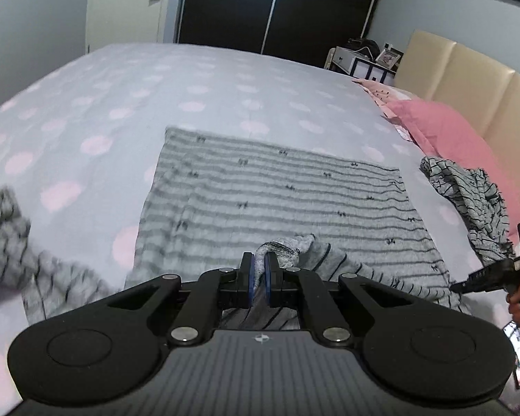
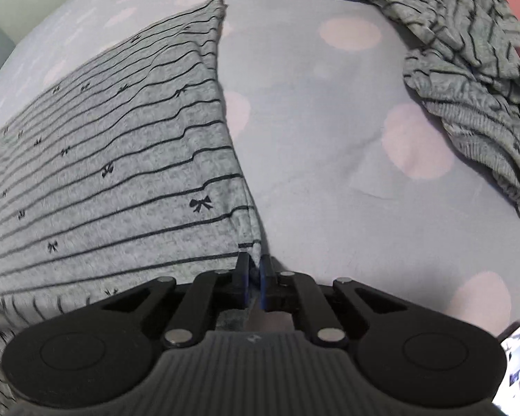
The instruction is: Fold clothes
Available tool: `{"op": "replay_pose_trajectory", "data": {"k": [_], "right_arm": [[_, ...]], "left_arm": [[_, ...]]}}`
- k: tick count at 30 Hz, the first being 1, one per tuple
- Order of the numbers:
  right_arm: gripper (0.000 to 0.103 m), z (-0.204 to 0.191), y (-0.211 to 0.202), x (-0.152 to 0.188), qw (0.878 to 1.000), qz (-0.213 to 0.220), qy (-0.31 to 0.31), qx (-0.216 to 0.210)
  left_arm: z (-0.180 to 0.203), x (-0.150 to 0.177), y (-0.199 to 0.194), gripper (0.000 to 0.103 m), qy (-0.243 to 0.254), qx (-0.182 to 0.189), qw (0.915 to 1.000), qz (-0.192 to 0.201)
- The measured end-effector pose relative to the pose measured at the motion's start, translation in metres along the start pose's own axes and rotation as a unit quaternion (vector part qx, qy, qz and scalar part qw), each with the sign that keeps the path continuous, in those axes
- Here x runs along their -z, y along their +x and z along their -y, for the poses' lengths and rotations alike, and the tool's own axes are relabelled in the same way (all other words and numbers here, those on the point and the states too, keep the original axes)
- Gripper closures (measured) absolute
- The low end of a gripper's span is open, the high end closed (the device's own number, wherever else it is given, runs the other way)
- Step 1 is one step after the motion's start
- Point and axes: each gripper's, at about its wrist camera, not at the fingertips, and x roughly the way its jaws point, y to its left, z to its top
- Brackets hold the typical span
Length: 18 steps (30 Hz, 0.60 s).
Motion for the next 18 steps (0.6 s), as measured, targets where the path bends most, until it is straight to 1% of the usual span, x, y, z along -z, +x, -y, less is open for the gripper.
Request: {"op": "replay_pose_trajectory", "data": {"k": [4, 7, 9, 13, 16, 18], "right_arm": [[0.097, 0.001, 0.002, -0.009, 0.999, -0.019, -0.037, -0.009], [0.097, 0.012, 0.007, -0.017, 0.998, -0.039, -0.042, -0.035], [0.097, 0.022, 0.011, -0.022, 0.996, -0.050, -0.040, -0.057], [0.097, 0.037, 0.018, -0.024, 0.993, -0.060, -0.021, -0.104], [0.097, 0.049, 0.019, -0.021, 0.988, -0.059, 0.007, -0.140], [0.097, 0.056, 0.021, -0.021, 0.985, -0.057, 0.031, -0.161]], "left_arm": [[0.024, -0.041, 0.018, 0.099, 0.056, -0.014, 0.9983, 0.010], [0.051, -0.083, 0.040, 0.099, 0.113, -0.024, 0.9932, 0.016], [0.076, -0.112, 0.055, 0.099, 0.153, -0.026, 0.9877, 0.024], [0.134, -0.165, 0.092, 0.099, 0.229, -0.031, 0.9723, 0.036], [0.174, -0.192, 0.126, 0.099, 0.261, -0.036, 0.9641, 0.032], [0.201, -0.202, 0.149, 0.099, 0.287, -0.035, 0.9566, 0.037]]}}
